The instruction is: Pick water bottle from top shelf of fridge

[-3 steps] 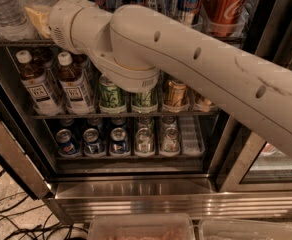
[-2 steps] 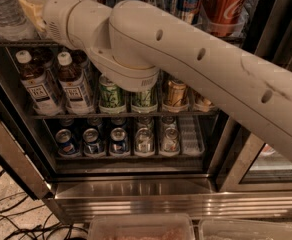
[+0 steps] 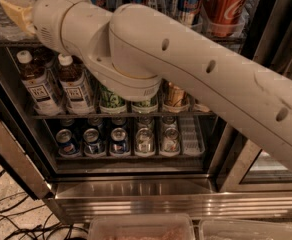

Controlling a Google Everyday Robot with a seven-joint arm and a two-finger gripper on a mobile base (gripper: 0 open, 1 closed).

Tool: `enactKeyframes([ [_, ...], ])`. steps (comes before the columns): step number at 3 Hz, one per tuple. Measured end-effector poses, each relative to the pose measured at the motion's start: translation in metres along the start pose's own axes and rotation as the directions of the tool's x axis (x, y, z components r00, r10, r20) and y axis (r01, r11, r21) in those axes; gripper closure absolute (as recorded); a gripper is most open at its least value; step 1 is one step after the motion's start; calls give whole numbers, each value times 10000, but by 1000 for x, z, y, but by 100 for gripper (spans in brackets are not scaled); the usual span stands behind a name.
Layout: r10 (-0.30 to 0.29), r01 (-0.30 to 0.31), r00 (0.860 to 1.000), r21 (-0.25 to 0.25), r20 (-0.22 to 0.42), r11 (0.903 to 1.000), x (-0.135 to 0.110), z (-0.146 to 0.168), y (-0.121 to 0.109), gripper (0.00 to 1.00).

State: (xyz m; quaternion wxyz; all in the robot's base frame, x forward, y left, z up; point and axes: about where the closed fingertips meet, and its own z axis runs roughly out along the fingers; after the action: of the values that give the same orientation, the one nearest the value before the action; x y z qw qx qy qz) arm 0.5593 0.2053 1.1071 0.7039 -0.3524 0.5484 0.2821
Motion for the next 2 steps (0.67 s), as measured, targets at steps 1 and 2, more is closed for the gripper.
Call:
enactKeyframes([
  [1, 367, -368, 9988, -24, -337, 9993, 12, -18, 9, 100],
  [2, 857, -853, 9926, 88, -862, 9963, 33, -46, 12, 100],
])
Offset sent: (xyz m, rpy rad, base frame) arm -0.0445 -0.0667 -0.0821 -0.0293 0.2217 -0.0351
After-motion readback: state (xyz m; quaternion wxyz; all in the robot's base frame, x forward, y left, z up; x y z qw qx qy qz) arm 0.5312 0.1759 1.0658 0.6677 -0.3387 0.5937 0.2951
